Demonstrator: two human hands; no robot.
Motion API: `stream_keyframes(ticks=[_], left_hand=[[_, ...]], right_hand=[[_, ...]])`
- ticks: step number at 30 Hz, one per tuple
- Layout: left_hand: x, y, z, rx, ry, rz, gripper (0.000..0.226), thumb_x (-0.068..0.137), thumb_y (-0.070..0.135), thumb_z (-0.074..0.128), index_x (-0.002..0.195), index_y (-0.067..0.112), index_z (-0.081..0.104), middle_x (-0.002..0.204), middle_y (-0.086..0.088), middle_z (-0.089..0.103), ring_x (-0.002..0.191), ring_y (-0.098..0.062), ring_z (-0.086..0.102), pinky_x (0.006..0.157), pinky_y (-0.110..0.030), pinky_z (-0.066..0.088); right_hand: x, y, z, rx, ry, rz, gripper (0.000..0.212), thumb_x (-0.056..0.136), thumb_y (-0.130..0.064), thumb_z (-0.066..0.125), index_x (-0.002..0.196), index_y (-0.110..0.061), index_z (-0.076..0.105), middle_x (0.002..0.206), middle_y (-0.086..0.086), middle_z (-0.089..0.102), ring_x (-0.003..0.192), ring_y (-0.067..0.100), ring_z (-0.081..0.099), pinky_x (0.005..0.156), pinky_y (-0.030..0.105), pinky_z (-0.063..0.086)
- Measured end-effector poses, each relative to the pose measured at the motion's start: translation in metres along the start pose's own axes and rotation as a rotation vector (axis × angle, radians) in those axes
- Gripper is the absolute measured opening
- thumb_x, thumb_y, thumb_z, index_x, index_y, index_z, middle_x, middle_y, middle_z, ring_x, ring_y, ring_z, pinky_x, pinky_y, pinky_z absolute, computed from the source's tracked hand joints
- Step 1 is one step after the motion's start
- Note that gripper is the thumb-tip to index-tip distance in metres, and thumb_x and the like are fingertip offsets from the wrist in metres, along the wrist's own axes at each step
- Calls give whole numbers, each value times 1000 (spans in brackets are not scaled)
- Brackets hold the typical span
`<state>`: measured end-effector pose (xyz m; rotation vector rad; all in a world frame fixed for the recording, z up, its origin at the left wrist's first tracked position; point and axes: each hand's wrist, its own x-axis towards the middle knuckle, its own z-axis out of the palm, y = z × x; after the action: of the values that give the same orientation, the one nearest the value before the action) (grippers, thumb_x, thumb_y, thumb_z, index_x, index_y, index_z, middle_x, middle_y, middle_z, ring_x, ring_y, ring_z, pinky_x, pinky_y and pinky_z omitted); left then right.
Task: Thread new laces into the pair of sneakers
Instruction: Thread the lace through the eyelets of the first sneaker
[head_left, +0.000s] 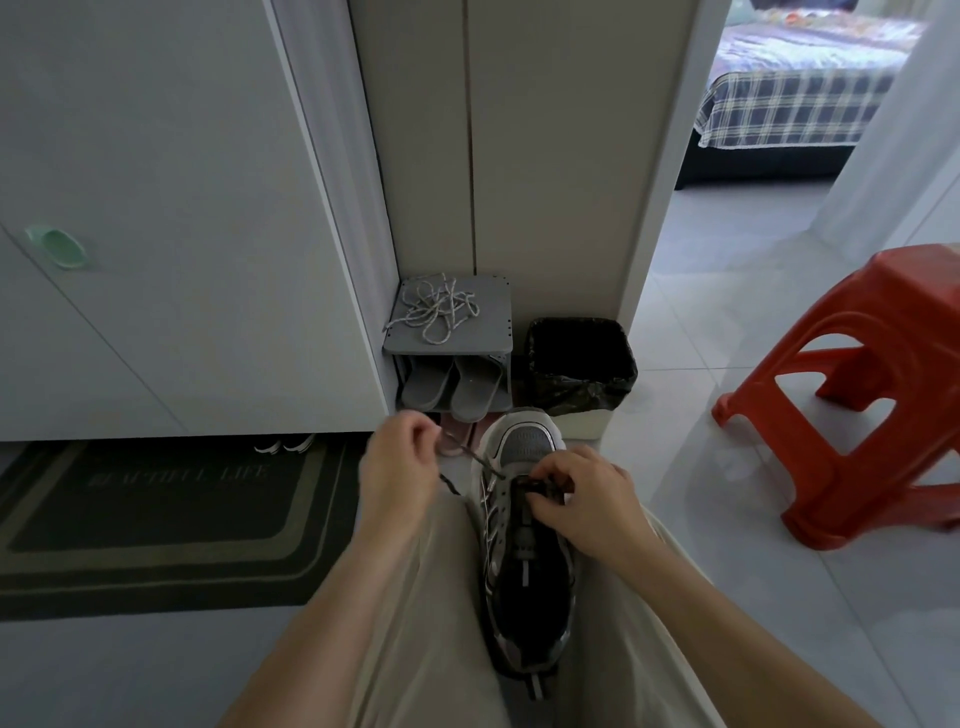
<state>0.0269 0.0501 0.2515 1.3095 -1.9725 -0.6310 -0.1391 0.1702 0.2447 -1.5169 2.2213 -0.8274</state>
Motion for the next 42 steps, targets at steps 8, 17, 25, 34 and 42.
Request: stream_keyframes(ticks=[8,17,25,34,42], left_hand=[[-14,-6,22,31,-359,103,19,83,31,68,100,24,62,99,10,62,94,-6,57,85,-26,47],[-19,6,27,53,-345,194,10,86,28,65,96,26,63,87,19,57,93,-7,54,78,-24,45],[-19,-2,27,84,-241,237,11,87,20,62,81,27,57,91,13,51,91,-8,51,83,-27,43],[-16,-5,21,-292,-104,-94,15,96,12,48,83,17,53,86,7,67,83,-8,64,71,-23,49],[-9,10,17,-671,-34,-352,17,100,11,40,88,7,52,78,-9,71,74,-18,69,70,-24,54]], right_hand=[[1,-2,5,36,27,26,10,78,-30,66,86,-36,62,85,-19,50,79,3,50,93,39,43],[-1,-4,7,30,49,38,11,79,-31,66,90,-33,67,87,-17,51,79,7,53,89,39,45],[-3,-7,8,38,55,44,10,78,-32,66,87,-36,65,86,-19,50,79,5,51,89,41,45],[-1,-6,9,14,86,21,7,79,-32,67,87,-34,67,82,-21,49,77,0,49,94,34,40],[4,-12,10,-123,112,-13,14,83,-41,65,92,-31,69,93,-15,56,89,5,52,88,22,21]])
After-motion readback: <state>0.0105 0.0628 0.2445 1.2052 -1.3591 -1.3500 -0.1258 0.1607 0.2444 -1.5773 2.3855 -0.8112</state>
